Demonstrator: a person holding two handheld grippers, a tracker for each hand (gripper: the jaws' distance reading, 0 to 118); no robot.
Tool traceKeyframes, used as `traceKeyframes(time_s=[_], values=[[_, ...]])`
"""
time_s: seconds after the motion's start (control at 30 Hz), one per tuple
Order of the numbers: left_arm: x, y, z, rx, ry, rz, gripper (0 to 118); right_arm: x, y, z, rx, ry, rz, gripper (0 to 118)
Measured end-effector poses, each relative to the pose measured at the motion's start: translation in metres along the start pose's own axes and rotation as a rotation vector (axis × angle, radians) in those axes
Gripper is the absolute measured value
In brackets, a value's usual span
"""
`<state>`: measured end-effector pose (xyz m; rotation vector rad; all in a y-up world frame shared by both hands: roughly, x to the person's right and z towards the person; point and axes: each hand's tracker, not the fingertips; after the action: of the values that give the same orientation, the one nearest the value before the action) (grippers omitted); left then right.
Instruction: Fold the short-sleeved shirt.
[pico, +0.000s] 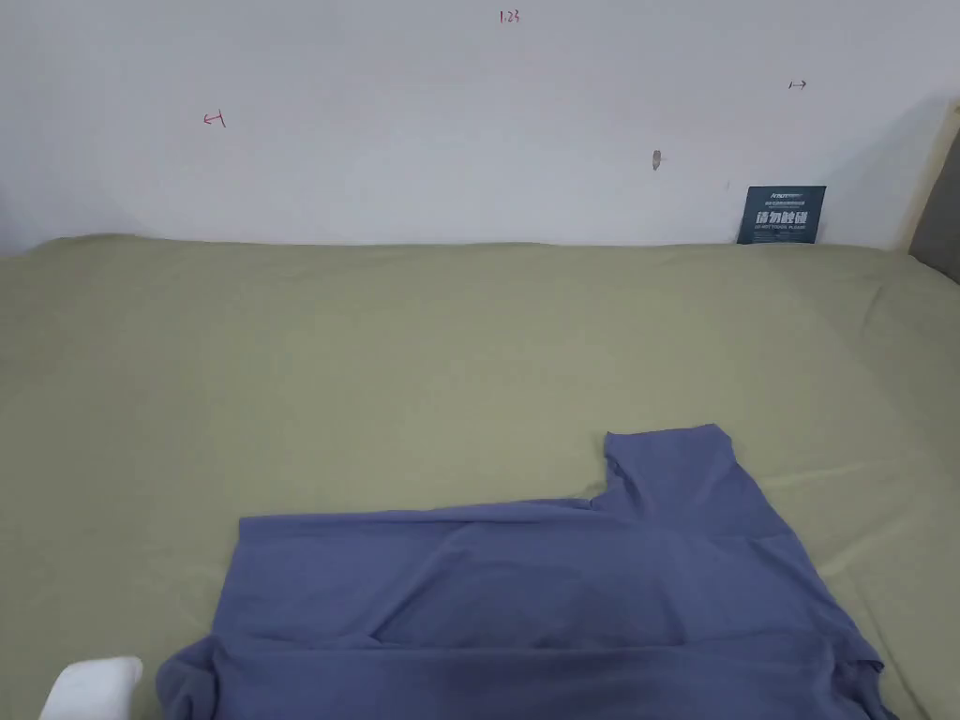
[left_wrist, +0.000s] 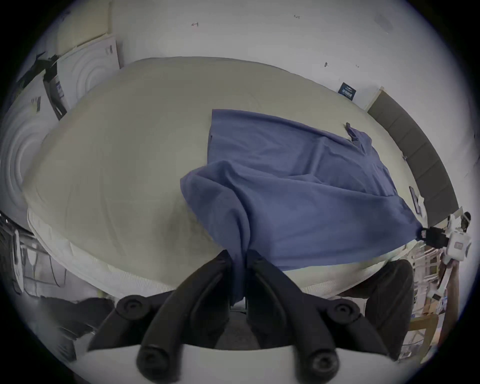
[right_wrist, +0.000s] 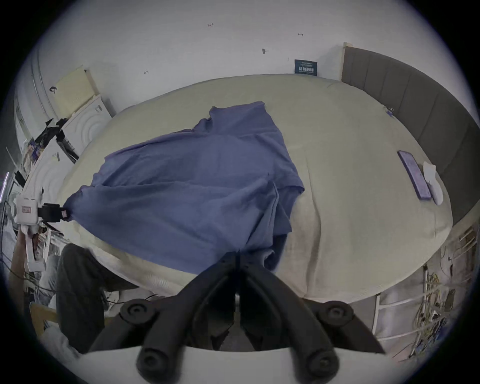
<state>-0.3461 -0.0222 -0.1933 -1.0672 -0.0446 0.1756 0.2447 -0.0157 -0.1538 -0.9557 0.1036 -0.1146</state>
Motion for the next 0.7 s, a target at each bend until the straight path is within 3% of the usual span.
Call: traceKeyframes(time_s=[0.1, 0.13, 0.17, 0.2, 0.23, 0.37, 0.4, 0.43, 0.47, 0.5, 0.53, 0.7], values=[[-0.005, -0.003, -0.011, -0.017, -0.062, 0.042, 10, 0.002, 0.000, -0.003, -0.009, 0.007, -0.084, 11], [-0.006, -0.001, -0.011, -0.032, -0.051, 0.046, 29, 0.005, 0.002, -0.002, -0.007, 0.024, -0.116, 41], [-0.008, 0.001, -0.009, -0.035, -0.035, 0.044, 62, 0.008, 0.005, 0.002, -0.015, 0.033, -0.137, 73], [-0.010, 0.003, -0.005, -0.032, -0.026, 0.039, 93, 0.008, 0.008, 0.010, 0.006, 0.023, -0.127, 80], [-0.012, 0.006, 0.003, 0.022, -0.001, 0.039, 108, 0.009, 0.013, 0.016, 0.027, 0.013, -0.121, 80], [-0.017, 0.032, 0.019, 0.117, 0.014, 0.072, 106, 0.007, 0.038, 0.030, 0.139, -0.065, -0.064, 80], [-0.014, 0.039, 0.020, 0.143, 0.019, 0.067, 99, 0.004, 0.045, 0.031, 0.173, -0.079, -0.066, 79], [-0.010, 0.046, 0.020, 0.167, 0.030, 0.056, 72, 0.002, 0.050, 0.030, 0.204, -0.081, -0.062, 78], [-0.005, 0.054, 0.018, 0.188, 0.044, 0.041, 38, 0.001, 0.055, 0.027, 0.216, -0.066, -0.060, 68], [-0.001, 0.063, 0.012, 0.190, 0.046, 0.031, 3, -0.004, 0.063, 0.026, 0.215, -0.058, -0.052, 41], [0.003, 0.071, 0.005, 0.195, 0.043, 0.031, 0, -0.012, 0.070, 0.022, 0.222, -0.060, -0.043, 2], [0.021, 0.124, -0.044, 0.177, 0.026, 0.016, 0, -0.017, 0.098, -0.014, 0.206, -0.062, -0.026, 2]])
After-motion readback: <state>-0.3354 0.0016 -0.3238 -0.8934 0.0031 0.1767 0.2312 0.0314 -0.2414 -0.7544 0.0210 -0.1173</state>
